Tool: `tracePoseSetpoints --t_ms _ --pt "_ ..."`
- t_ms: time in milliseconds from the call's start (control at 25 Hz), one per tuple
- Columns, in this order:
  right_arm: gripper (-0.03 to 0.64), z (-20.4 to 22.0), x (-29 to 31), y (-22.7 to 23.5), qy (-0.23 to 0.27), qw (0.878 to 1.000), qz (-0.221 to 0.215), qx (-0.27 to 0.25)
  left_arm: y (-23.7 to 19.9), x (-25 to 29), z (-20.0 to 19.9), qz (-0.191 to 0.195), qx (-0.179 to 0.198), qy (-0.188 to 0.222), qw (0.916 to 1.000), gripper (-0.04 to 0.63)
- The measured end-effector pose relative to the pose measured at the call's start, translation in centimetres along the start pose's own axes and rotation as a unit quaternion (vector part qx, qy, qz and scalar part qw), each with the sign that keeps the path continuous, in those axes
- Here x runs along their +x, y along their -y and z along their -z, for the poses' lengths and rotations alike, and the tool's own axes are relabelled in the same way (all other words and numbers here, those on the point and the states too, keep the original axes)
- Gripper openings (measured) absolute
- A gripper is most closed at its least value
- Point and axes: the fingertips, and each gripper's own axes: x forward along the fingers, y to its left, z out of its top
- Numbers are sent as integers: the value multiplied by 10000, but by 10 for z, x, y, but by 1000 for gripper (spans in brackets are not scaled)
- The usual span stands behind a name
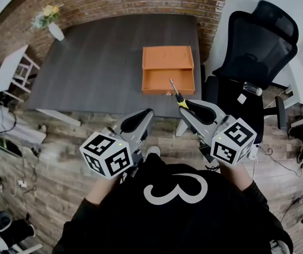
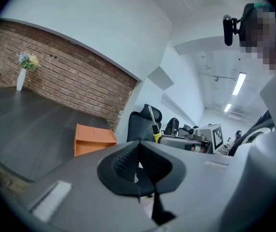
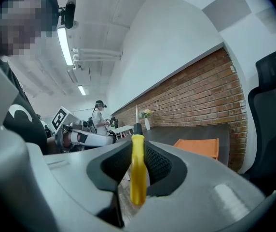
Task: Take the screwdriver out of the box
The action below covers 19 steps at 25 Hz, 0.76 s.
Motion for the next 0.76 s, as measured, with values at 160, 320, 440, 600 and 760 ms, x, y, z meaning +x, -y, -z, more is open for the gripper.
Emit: tracePoseSetpoints --t_ms 160,320,440,600,760 --pt "78 -1 0 -2 30 10000 -4 8 1 -1 -1 17 14 8 10000 12" --pt "78 -3 -1 -4 57 10000 15 -28 2 -2 -2 40 47 10 10000 12" --pt "78 -4 -2 -4 91 10000 9 -37 3 -1 -2 55 64 3 10000 12" --pt "78 -5 -3 -6 102 9999 6 -47 6 -1 -4 78 101 -5 9999 12" --pt "78 -9 -4 -7 111 9999 10 -58 8 -2 -7 84 112 -18 9999 12"
